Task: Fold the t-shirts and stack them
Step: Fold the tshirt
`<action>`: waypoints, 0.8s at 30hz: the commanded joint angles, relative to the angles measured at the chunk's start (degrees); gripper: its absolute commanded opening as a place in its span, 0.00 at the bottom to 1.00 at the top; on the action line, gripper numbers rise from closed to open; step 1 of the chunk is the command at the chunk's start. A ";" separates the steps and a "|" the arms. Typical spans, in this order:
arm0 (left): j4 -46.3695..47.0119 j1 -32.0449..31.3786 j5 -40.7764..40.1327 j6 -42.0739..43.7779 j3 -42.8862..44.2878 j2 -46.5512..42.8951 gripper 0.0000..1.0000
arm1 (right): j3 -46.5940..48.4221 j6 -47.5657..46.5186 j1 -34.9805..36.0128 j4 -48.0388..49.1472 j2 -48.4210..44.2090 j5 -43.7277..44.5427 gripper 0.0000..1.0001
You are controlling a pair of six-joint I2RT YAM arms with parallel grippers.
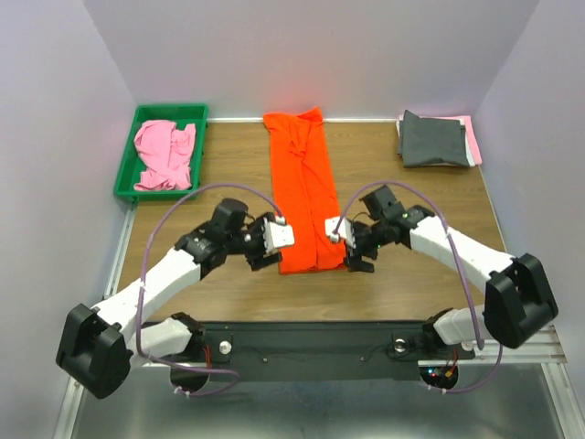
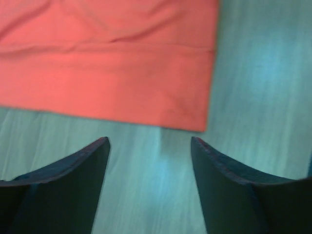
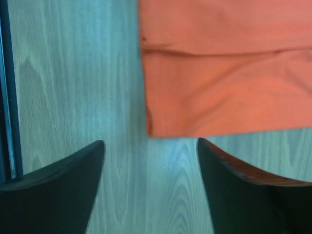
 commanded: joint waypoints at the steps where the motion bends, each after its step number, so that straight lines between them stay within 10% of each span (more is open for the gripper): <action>1: 6.63 -6.84 -0.84 3.38 -4.98 -2.91 0.74 | -7.00 -8.16 3.45 10.69 -5.16 2.18 0.78; 24: 9.81 -11.16 -1.54 7.07 -6.93 10.45 0.57 | -22.22 -17.56 5.56 28.02 -1.57 2.71 0.46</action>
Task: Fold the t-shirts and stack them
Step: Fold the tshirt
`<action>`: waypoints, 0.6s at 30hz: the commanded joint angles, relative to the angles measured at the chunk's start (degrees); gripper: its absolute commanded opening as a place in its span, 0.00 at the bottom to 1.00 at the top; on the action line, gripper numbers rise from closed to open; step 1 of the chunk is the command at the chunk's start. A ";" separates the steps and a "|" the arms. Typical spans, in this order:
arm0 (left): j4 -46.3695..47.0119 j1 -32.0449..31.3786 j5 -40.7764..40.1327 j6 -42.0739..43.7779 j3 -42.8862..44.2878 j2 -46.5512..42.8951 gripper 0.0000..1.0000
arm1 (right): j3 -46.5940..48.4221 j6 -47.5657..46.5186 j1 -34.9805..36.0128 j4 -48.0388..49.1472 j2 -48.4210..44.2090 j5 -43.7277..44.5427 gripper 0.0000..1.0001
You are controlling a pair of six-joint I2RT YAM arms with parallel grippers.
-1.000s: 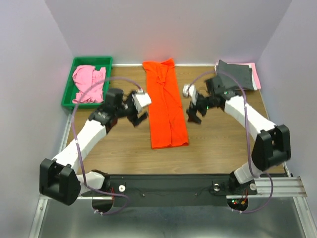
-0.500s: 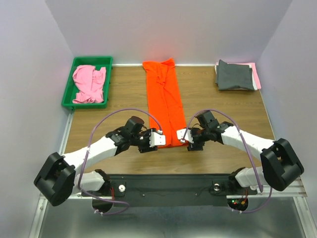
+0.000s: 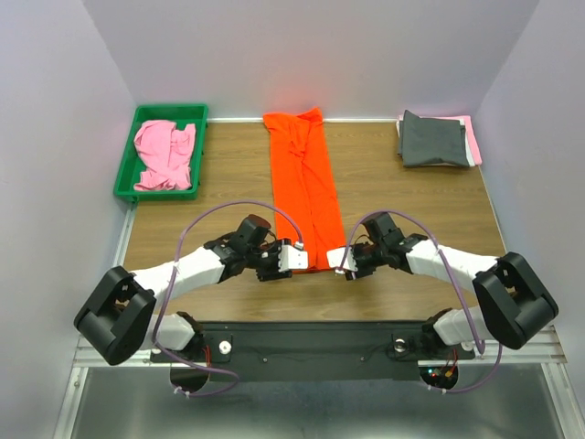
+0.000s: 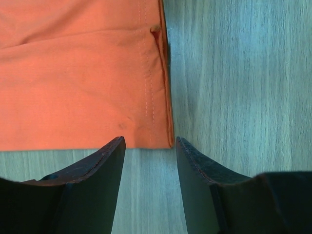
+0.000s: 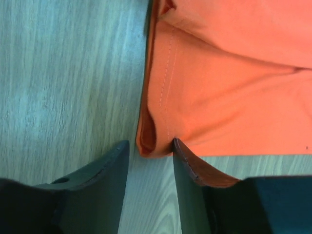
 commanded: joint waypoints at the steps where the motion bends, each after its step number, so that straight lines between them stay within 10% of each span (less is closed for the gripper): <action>1: -1.21 -0.31 1.58 1.63 1.99 0.85 0.58 | -1.10 -2.25 0.84 4.20 1.43 -0.50 0.43; 18: -4.20 -2.69 1.58 2.95 5.24 6.13 0.59 | -2.25 0.12 1.11 4.29 2.22 0.37 0.21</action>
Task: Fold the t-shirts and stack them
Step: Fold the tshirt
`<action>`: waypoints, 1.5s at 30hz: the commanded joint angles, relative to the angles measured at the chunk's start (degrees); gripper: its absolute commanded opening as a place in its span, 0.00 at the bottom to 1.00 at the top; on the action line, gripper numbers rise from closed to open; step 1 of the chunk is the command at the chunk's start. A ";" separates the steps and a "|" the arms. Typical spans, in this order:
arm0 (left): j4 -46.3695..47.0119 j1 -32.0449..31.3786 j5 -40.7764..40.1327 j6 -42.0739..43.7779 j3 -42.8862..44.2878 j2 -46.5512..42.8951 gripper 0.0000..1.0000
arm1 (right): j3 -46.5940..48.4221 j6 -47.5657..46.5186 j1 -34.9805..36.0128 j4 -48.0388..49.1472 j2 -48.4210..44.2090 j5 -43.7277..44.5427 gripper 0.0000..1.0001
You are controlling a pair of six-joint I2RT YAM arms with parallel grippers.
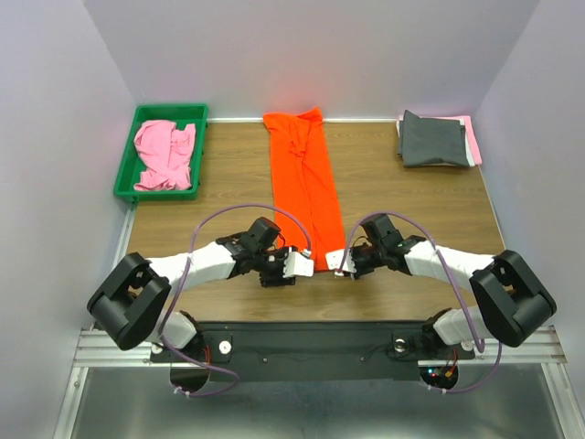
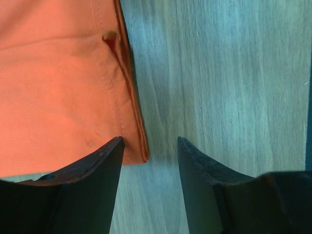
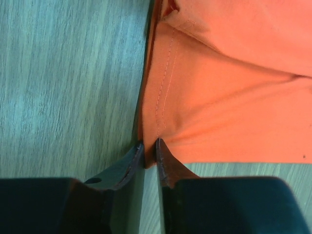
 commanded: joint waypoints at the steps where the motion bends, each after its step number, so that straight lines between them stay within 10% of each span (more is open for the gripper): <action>1: 0.21 -0.11 -0.08 0.28 3.10 1.28 0.59 | -0.78 1.89 0.43 0.99 1.32 0.70 0.19; 19: -6.28 -0.11 -0.96 -0.86 8.98 5.07 0.00 | 4.67 17.00 0.43 0.55 -0.86 1.67 0.01; 45: -29.04 -1.44 11.42 2.57 13.01 -9.71 0.00 | 8.35 35.74 10.01 -18.44 -19.16 1.30 0.01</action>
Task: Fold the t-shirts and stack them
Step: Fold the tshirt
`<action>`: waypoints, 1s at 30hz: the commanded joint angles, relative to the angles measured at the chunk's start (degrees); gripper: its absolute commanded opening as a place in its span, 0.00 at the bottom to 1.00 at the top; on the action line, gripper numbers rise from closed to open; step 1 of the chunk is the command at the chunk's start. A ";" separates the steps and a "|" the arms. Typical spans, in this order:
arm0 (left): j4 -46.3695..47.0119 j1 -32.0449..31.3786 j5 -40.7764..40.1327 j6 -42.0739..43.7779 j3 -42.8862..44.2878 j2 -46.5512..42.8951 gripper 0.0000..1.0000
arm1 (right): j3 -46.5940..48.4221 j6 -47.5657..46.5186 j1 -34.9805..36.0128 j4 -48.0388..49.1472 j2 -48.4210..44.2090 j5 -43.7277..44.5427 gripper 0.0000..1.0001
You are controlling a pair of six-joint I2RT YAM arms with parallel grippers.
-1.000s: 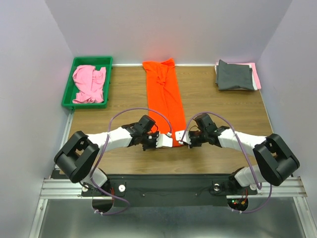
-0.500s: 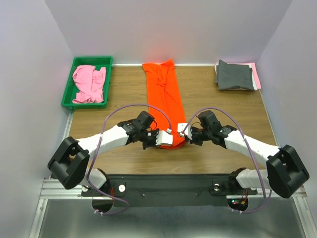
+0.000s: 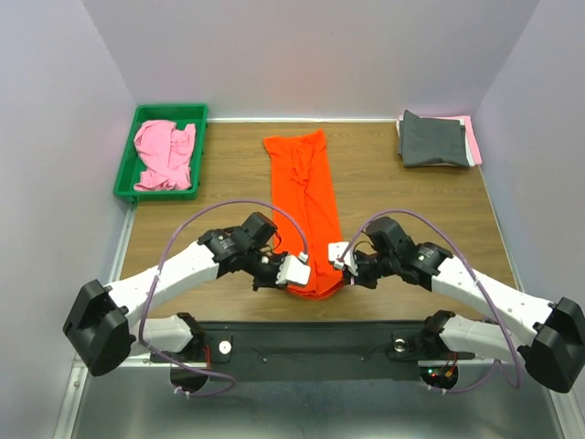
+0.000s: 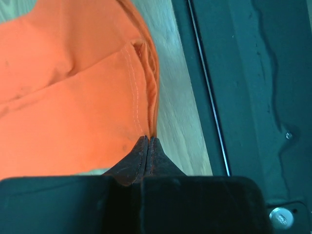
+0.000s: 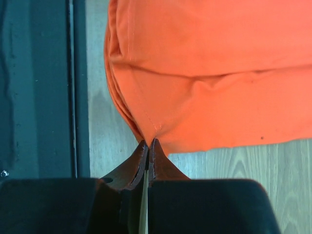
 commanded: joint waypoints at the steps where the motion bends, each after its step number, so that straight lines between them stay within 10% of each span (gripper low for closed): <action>1: -5.57 4.60 3.08 2.46 5.03 2.49 0.00 | 4.57 3.13 0.09 -1.63 2.88 3.31 0.01; 30: -13.40 25.79 4.67 21.88 40.00 36.41 0.00 | 34.45 -11.82 -19.24 -0.93 38.91 -7.85 0.01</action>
